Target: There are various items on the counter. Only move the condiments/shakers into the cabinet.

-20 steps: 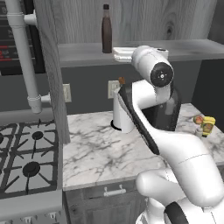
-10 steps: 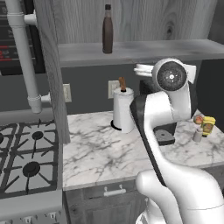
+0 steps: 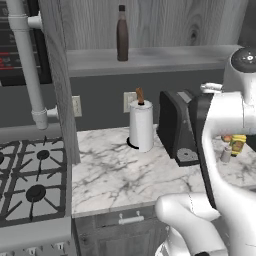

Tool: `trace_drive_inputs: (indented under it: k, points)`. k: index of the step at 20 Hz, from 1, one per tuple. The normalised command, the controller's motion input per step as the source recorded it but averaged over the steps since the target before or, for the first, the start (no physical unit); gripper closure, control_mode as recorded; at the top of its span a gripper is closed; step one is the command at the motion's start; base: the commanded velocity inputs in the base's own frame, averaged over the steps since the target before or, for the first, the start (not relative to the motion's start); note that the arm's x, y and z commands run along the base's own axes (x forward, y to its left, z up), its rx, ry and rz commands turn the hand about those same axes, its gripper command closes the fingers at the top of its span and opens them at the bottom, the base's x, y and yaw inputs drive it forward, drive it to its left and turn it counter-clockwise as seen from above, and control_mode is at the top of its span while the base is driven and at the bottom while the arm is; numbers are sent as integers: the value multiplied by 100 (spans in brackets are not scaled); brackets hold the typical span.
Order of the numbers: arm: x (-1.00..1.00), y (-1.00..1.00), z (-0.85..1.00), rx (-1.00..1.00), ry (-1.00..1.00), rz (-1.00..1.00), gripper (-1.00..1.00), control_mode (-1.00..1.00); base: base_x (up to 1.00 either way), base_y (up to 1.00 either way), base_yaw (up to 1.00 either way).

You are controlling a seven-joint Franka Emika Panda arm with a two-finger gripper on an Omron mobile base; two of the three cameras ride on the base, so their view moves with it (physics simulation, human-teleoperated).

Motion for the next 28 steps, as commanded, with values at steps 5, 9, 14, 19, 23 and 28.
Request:
trace_drive_inputs:
  k: [5, 9, 14, 19, 23, 28]
  points:
    - [-40, -95, -26, 21, 10, -4, -100, -100, 0, 0, 0]
    - [-6, -78, -24, 18, -2, 11, -100, -100, 0, 0, 0]
    - [2, -42, -32, 22, 2, 8, -100, -100, 0, 0, 0]
    - [5, -2, -49, 4, -2, 1, -100, -100, 0, 0, 0]
    - [5, -4, -45, -1, -5, 0, -100, -100, 0, 0, 0]
    - [11, -11, -36, 0, -4, 0, -100, -100, 0, 0, 0]
